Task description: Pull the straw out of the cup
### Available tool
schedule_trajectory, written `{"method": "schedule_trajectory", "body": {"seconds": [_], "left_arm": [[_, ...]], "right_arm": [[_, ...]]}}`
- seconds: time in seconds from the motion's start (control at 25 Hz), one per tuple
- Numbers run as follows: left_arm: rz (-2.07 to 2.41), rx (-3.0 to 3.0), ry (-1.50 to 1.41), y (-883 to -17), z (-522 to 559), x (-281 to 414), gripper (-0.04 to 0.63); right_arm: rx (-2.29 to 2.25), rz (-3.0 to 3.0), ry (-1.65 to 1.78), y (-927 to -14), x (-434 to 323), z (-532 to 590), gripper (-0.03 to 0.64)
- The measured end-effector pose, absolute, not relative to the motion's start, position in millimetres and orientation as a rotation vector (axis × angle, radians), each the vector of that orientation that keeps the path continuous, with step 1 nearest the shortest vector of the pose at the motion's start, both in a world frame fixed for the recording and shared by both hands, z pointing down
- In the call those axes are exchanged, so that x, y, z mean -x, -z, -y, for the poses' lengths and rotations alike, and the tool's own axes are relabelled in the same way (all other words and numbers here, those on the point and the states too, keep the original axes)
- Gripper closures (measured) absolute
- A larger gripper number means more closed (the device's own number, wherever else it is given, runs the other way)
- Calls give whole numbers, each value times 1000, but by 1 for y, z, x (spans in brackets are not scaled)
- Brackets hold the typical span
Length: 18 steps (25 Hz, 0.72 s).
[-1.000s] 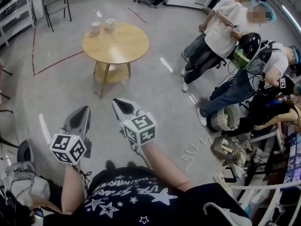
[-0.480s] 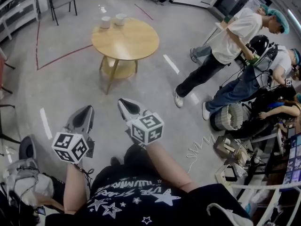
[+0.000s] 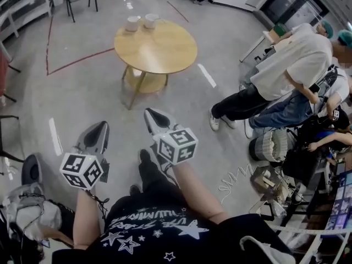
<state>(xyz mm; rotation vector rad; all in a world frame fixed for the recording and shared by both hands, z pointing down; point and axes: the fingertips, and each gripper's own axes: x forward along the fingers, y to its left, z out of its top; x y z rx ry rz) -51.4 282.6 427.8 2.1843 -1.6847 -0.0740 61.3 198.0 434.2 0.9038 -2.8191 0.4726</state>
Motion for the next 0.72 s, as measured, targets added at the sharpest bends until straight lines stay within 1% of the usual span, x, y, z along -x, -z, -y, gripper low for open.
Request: {"method": "schedule_trajectory", "body": {"seconds": [0.32,0.48,0.72], "left_arm": [[1703,-2132,26,-444,-210,71,588],[1670,-2124,14,-446,-171,69,588],[1676,-2119,-16,-438,-117,60,588]], "right_arm": [[-933,2805,-501,-444,-46,-108,617],[-971,2802,-493,-444,-54,-68,617],[-893,2831,-485,-437,-55,-19,617]]}}
